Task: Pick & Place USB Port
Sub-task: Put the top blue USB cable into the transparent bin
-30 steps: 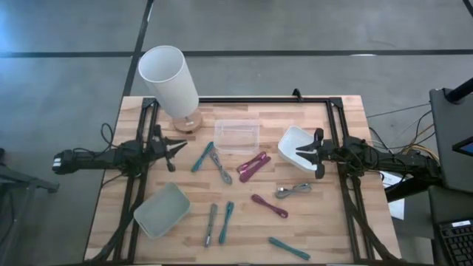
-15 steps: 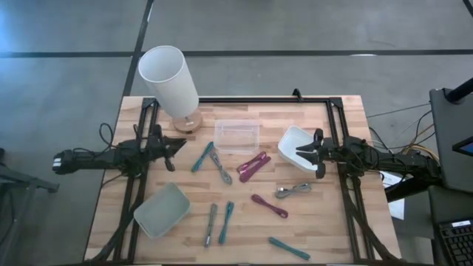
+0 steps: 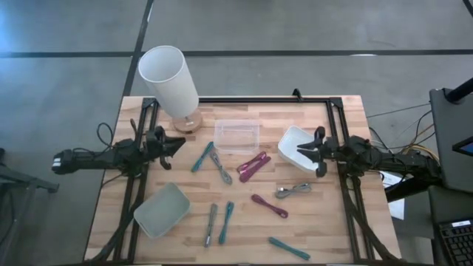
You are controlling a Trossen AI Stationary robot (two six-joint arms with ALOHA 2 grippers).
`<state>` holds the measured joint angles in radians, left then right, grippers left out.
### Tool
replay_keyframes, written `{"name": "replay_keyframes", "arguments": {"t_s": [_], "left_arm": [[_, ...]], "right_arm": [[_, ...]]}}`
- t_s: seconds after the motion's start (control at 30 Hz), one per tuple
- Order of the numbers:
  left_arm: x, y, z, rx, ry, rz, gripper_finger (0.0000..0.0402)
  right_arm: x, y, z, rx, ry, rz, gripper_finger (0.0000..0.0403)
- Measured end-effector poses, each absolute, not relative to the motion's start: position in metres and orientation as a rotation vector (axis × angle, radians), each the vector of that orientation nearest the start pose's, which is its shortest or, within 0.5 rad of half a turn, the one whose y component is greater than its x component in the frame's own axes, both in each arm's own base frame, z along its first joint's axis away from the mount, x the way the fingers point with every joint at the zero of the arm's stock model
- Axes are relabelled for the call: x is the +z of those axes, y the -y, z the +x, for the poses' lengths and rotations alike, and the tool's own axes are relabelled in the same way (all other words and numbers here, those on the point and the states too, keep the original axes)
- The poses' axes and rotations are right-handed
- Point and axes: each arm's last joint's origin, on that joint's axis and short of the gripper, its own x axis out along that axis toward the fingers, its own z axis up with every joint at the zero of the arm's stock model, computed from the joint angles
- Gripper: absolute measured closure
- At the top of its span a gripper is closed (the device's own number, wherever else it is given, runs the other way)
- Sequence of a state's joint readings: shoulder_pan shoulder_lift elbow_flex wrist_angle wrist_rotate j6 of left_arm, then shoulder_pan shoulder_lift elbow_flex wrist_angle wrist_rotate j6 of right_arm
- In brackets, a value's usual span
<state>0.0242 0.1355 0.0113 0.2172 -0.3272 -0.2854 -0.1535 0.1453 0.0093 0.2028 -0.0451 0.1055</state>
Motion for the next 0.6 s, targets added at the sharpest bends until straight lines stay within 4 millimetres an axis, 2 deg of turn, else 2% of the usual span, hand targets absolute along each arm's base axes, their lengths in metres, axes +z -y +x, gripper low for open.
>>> {"name": "replay_keyframes", "arguments": {"t_s": [0.17, 0.43, 0.6], "left_arm": [[0.182, -0.012, 0.105, 0.338, 0.129, -0.286, 0.0348], [0.213, -0.011, 0.111, 0.323, 0.098, -0.242, 0.0344], [0.222, -0.011, 0.119, 0.327, 0.037, -0.201, 0.0300]], "right_arm": [[0.187, 0.015, 0.106, -0.099, 0.200, 0.077, 0.0310], [0.182, 0.017, 0.116, -0.106, 0.111, 0.096, 0.0259], [0.208, 0.018, 0.125, -0.107, 0.113, 0.080, 0.0241]]}}
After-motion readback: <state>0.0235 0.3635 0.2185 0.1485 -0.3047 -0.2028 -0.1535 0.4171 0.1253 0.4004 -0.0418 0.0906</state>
